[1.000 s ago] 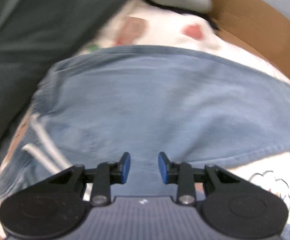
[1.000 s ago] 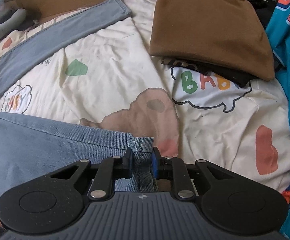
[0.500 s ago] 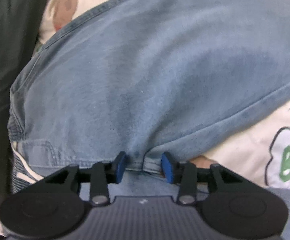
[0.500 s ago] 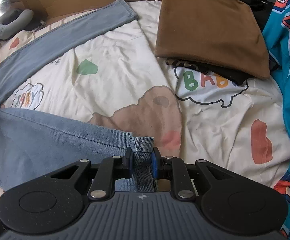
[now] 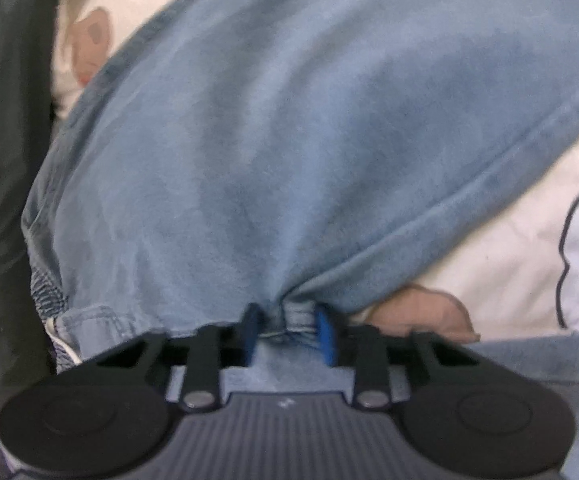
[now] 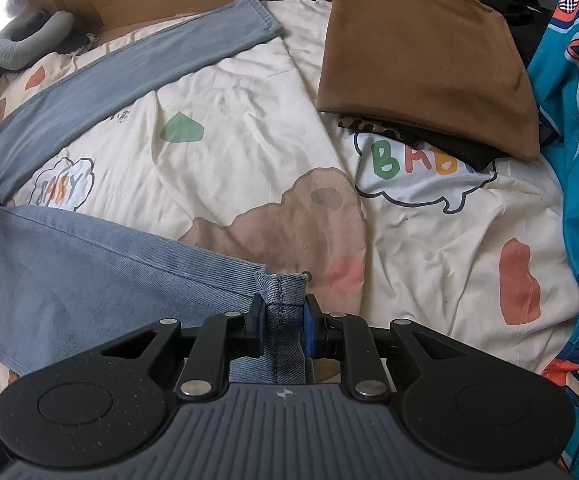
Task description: Fold clothes
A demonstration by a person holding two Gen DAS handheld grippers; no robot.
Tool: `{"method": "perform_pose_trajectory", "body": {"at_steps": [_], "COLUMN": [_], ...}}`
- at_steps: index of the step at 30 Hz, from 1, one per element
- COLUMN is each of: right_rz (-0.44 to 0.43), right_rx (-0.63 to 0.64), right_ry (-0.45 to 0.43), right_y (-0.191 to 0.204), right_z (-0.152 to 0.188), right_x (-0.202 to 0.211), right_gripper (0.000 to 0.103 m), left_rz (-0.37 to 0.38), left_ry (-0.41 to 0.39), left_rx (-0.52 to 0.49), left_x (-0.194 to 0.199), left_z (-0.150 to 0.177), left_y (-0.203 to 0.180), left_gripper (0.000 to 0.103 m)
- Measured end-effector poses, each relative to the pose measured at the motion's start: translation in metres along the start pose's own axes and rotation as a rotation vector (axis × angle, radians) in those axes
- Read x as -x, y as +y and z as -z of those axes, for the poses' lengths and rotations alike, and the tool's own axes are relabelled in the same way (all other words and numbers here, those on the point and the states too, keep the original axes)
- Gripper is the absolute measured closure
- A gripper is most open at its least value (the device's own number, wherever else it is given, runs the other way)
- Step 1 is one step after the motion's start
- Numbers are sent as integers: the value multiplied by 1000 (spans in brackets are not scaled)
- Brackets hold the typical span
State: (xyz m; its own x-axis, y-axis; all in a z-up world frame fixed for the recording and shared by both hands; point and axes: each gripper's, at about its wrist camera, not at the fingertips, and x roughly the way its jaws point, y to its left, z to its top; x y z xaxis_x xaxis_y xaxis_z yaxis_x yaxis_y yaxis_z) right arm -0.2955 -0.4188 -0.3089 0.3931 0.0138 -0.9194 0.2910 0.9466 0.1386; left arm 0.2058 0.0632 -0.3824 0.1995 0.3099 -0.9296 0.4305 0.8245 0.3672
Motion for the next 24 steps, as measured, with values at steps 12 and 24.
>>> {"method": "perform_pose_trajectory", "body": {"at_steps": [12, 24], "right_rz": [25, 71], "right_rx": [-6, -38], "right_ry": [5, 72], "right_y": [-2, -15], "right_z": [-3, -14], "right_x": [-9, -80], "right_gripper": [86, 85], "left_rz": [232, 363], "left_ry": [-130, -211], "left_rx": [369, 310], "left_x": [14, 29], "left_z": [27, 33], "left_y": [62, 53], "left_gripper": [76, 86]}}
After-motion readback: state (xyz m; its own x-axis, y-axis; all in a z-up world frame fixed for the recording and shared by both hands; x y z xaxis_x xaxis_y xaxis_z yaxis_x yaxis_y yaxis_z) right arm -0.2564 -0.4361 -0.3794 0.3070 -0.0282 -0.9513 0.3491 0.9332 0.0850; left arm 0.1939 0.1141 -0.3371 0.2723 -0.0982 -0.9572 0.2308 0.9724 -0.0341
